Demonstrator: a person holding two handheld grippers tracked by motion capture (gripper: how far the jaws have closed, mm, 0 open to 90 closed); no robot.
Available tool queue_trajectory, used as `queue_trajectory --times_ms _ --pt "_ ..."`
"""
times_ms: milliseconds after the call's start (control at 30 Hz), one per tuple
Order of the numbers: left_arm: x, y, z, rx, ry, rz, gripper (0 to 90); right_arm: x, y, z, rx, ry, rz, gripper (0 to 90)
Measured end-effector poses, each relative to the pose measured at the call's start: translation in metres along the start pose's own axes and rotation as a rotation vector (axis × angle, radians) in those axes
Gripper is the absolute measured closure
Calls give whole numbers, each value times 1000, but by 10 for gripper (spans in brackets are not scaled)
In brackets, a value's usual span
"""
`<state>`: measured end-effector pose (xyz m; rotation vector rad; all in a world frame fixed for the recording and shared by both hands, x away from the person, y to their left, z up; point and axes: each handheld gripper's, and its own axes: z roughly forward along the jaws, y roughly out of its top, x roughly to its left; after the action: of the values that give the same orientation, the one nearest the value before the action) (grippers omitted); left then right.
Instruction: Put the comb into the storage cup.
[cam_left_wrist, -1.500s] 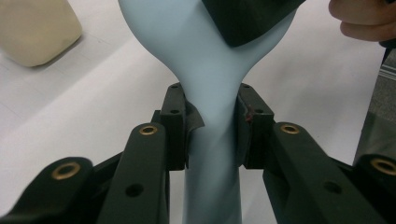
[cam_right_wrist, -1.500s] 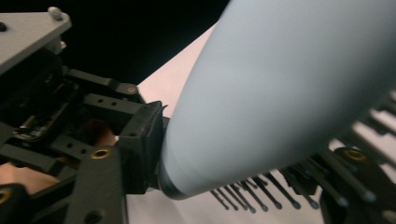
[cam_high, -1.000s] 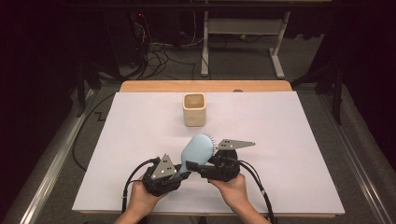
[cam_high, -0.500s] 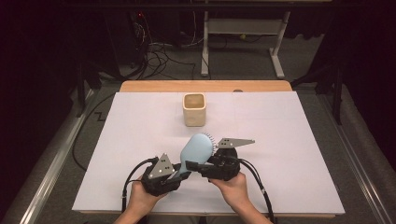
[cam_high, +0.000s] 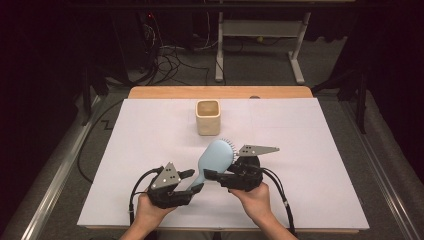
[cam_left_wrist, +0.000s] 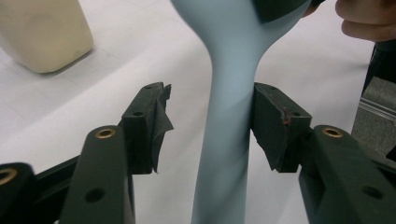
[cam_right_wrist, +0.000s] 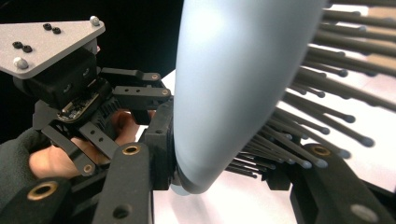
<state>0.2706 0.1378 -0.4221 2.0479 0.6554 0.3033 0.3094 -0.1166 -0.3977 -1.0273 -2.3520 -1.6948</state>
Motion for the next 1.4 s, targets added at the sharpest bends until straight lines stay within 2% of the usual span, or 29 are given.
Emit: queue_trajectory --times_ms 233,400,600,733,1033,1300,1400 --pt "2 -1 -1 -4 -3 8 398 -1 3 -8 0 -17 -18 560" --pt "7 -4 -6 -25 12 -4 382 -3 4 -13 7 -29 -22 560" --pt "17 -9 -17 -50 28 -52 380 -5 5 -18 7 -39 -21 560" --pt "20 -12 -27 -77 42 -70 373 -7 5 -21 13 -44 -22 560" --pt "32 -20 -48 -93 86 -91 369 -9 6 -26 22 -61 -26 560" --pt "39 -32 -66 -115 152 -100 367 -11 8 -30 34 -77 -25 559" --pt "42 -36 -70 -123 164 -108 363 -12 9 -33 36 -87 -27 559"
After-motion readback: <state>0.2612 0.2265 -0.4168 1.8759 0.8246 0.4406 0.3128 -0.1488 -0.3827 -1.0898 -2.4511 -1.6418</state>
